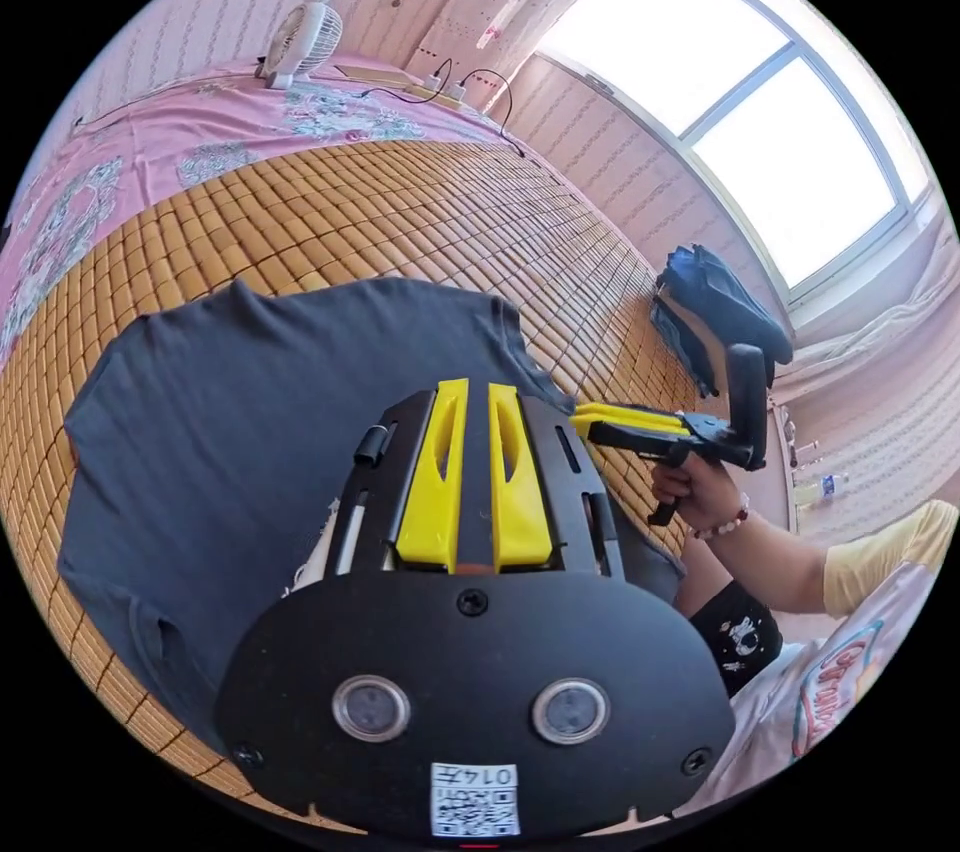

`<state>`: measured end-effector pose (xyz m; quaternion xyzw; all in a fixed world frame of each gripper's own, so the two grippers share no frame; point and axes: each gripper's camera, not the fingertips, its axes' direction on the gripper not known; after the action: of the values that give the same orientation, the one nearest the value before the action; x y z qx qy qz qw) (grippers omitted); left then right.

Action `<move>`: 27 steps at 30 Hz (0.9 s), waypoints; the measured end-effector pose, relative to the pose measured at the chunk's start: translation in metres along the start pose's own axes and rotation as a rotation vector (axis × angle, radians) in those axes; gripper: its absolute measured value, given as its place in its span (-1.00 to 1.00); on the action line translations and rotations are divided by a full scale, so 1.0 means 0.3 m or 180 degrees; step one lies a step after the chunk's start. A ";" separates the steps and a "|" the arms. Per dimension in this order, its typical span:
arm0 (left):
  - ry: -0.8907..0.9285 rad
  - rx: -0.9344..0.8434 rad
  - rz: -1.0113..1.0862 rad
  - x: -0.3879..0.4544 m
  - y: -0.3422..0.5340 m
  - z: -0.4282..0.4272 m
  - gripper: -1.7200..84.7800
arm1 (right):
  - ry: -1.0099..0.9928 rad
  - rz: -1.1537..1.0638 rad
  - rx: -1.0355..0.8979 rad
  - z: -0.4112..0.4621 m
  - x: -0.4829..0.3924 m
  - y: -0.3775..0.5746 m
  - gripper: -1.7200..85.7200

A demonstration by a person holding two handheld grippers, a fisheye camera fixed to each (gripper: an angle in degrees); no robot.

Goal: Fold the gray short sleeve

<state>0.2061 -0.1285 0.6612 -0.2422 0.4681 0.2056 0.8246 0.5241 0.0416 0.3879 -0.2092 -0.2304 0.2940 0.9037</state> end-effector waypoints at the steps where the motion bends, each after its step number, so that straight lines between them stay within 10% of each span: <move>1: -0.0019 -0.0016 -0.0005 0.010 -0.026 0.019 -0.86 | -0.0035 0.0007 0.0053 -0.007 0.010 0.015 -0.86; 14: -0.1169 -0.0652 0.0401 0.246 -0.297 0.361 -0.82 | -0.0006 -0.0180 0.0131 -0.083 0.013 0.117 -0.91; 27: -0.0804 0.0217 -0.0733 -0.178 0.030 -0.212 -0.77 | -0.0174 -0.1412 0.0180 -0.216 -0.189 0.208 -0.81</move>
<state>0.1327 -0.1651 0.6776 -0.2383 0.3366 0.1225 0.9027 0.4910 0.0364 0.2870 -0.1199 -0.2869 0.1000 0.9452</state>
